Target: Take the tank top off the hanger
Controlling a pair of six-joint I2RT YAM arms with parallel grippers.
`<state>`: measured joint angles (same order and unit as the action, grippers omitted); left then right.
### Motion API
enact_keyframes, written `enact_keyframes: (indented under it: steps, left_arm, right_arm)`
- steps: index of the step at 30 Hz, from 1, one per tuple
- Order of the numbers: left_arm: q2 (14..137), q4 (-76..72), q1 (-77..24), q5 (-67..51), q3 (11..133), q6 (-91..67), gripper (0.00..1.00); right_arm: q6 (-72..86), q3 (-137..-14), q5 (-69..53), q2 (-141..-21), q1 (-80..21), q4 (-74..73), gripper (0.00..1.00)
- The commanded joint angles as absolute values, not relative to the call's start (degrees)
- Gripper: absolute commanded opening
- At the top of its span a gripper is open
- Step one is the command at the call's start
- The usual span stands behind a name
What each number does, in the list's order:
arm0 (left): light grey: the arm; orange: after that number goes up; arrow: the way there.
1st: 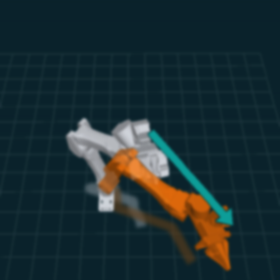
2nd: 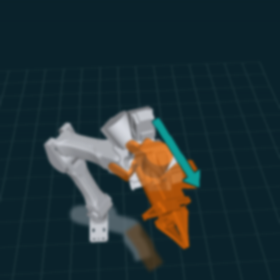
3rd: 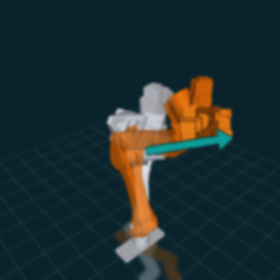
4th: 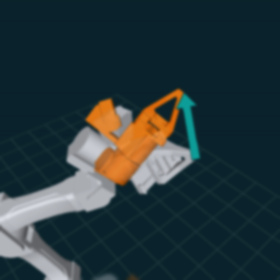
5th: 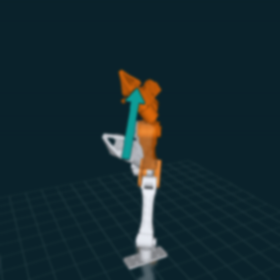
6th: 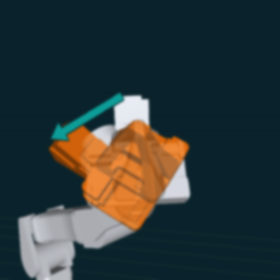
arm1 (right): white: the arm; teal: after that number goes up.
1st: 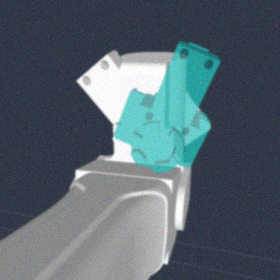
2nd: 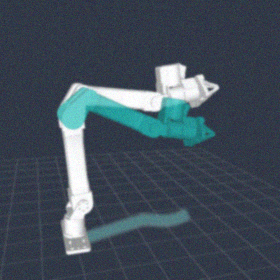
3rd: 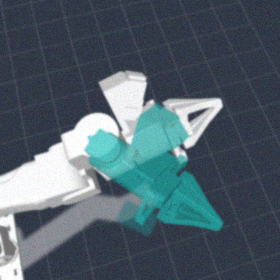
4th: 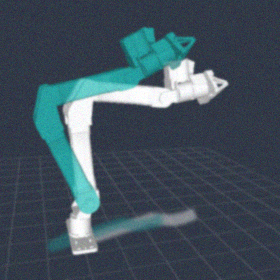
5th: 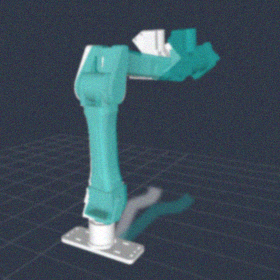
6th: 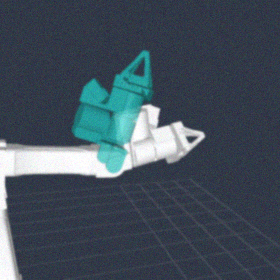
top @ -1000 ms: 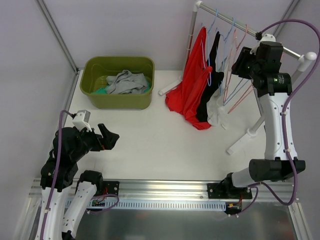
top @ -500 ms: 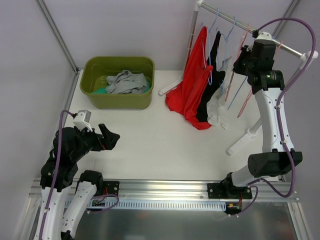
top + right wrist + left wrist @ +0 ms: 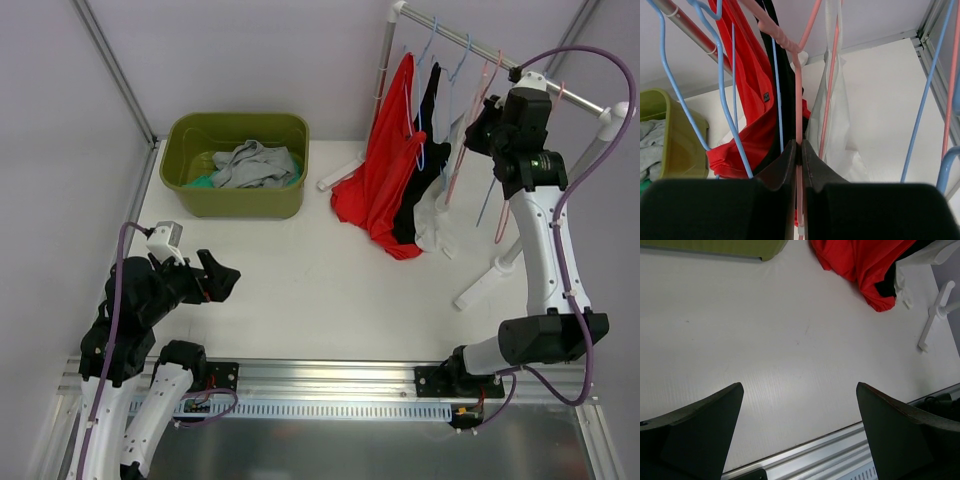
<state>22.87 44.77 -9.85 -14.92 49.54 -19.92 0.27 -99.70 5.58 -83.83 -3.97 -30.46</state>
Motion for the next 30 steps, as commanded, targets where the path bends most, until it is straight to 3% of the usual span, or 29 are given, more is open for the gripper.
enact_keyframes:
  steps: [1,18,30]
  left_arm:
    - [22.50,42.45,-10.63,-15.47,49.22,-19.51,0.99]
    - [21.71,42.45,-11.78,-14.77,49.22,-19.69,0.99]
    - [21.79,42.45,-12.13,-15.64,49.22,-19.51,0.99]
  right_arm:
    - [3.78,-98.44,4.93,-80.07,-3.96,-27.69,0.00]
    - [3.52,-98.09,2.20,-69.09,-3.87,-28.03,0.00]
    - [2.73,-89.74,-8.35,-51.18,-3.87,-39.35,0.00]
